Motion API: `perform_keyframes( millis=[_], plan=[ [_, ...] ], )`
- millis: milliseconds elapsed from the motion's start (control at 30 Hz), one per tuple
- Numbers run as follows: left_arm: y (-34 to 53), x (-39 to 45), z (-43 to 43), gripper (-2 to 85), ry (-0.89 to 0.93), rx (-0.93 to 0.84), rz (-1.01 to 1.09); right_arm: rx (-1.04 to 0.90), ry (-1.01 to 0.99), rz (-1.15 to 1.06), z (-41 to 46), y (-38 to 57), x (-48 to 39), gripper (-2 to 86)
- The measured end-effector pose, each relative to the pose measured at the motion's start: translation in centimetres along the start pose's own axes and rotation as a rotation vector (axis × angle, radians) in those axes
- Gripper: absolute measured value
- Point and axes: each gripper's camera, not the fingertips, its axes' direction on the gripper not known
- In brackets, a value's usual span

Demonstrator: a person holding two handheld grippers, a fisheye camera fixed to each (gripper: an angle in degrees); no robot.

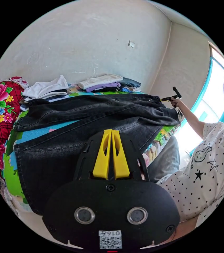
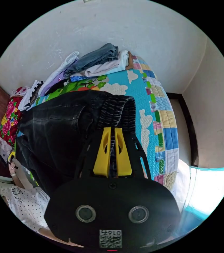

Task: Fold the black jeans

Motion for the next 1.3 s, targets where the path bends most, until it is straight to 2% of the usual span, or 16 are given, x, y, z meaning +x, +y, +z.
perform_keyframes(
  millis=[133, 233, 367, 433, 533, 600, 700, 767, 800, 933, 1133, 1200, 1300],
  plan=[
    [-2.2, 1.4, -0.2, -1.0, 0.013, -0.033, 0.046, 0.185, -0.108, -0.055, -5.9, -2.0, -0.4, 0.4],
    [-3.6, 3.0, -0.6, -1.0, 0.021, -0.028, 0.065, 0.263, -0.066, -0.079, -8.9, -5.9, -1.6, 0.1],
    [-5.1, 4.6, -0.9, -1.0, 0.069, -0.029, 0.049, 0.195, 0.132, -0.031, -6.4, -12.2, -2.8, 1.2],
    [-5.5, 5.3, -1.3, -1.0, 0.053, -0.042, 0.051, 0.119, 0.242, 0.045, -4.6, -13.2, -2.7, 2.7],
    [-5.7, 5.8, -2.2, -0.9, -0.016, -0.093, 0.055, 0.083, 0.354, -0.008, -3.5, -11.7, -2.6, 8.9],
    [-6.2, 6.1, -2.6, -0.9, 0.019, -0.152, 0.072, 0.038, 0.311, -0.058, -3.2, -9.5, -1.8, 11.9],
    [-7.5, 8.0, -2.8, -0.5, 0.146, -0.201, 0.156, -0.008, 0.131, -0.148, -3.4, -3.7, -0.2, 13.8],
    [-8.3, 9.8, -2.7, 0.4, 0.174, -0.228, 0.219, -0.05, -0.051, -0.249, -3.5, 1.4, 1.0, 14.1],
    [-8.8, 11.1, -2.6, 1.5, 0.173, -0.245, 0.26, -0.063, -0.077, -0.263, -3.4, 2.6, 1.3, 14.1],
    [-10.1, 14.2, -2.0, 4.8, 0.143, -0.319, 0.341, -0.09, -0.027, -0.234, -2.8, 8.6, 3.9, 13.9],
    [-11.5, 16.8, -3.7, 4.9, 0.076, -0.328, 0.374, 0.011, -0.133, -0.109, -2.4, 10.3, 7.4, 11.5],
    [-11.6, 18.3, -4.8, 4.1, 0.018, -0.303, 0.429, -0.034, -0.203, -0.11, -1.2, 10.1, 7.7, 11.3],
    [-12.5, 19.1, -5.6, 3.4, -0.002, -0.324, 0.399, -0.111, -0.164, -0.129, 0.5, 9.9, 7.5, 12.6]
  ],
)
